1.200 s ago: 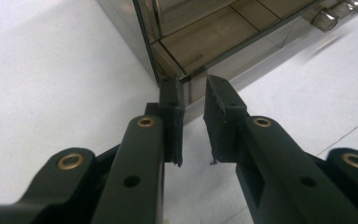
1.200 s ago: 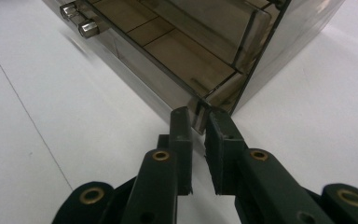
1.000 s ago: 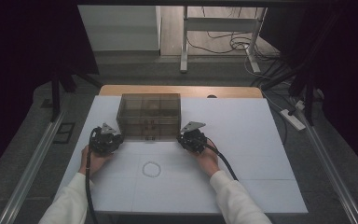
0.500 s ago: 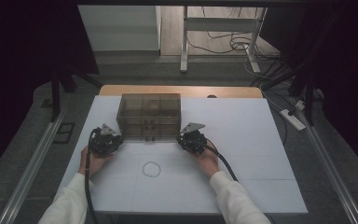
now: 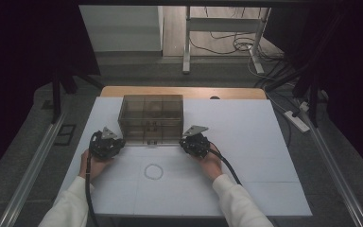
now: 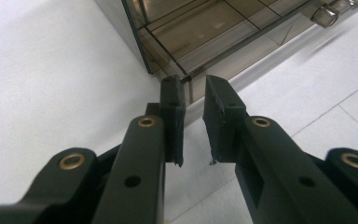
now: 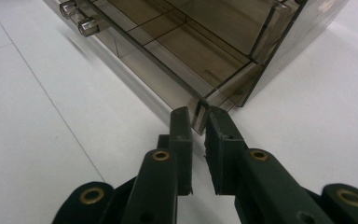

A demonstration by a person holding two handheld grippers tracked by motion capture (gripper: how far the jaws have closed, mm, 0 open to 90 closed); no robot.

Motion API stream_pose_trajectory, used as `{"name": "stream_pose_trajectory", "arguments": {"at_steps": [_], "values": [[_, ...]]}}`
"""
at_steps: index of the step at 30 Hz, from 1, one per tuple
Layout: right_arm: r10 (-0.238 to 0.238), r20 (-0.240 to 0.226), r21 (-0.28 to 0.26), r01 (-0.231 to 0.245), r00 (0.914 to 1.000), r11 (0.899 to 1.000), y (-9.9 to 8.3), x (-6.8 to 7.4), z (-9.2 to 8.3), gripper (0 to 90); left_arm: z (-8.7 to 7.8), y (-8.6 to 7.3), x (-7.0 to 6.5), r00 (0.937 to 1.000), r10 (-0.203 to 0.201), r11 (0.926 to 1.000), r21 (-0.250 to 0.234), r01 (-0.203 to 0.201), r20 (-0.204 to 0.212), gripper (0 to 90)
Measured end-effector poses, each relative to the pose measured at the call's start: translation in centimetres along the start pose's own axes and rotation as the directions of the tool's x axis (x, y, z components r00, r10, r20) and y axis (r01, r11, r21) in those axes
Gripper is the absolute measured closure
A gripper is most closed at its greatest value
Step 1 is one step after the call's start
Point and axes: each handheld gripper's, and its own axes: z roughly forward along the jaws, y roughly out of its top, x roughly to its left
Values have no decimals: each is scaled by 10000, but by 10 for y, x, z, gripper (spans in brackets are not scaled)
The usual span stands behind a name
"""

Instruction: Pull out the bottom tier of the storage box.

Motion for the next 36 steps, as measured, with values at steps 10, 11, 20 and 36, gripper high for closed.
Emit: {"name": "stream_pose_trajectory", "arguments": {"at_steps": [10,11,20,36], "values": [[-15,-27,18,15,10000,10000,-3,3,-2,804,-2,-3,-3,10000,19,10000,45,-19,22,768],[-26,-35,30,26,10000,10000,-3,4,-2,804,-3,-3,-3,10000,46,10000,66,-46,20,768],[-30,-53,49,30,10000,10000,-4,5,-4,804,-5,-4,-5,10000,80,9999,107,-80,32,770],[-36,-61,16,36,10000,10000,-6,10,-8,804,-8,-7,-7,9999,110,9999,116,-111,78,771]]}}
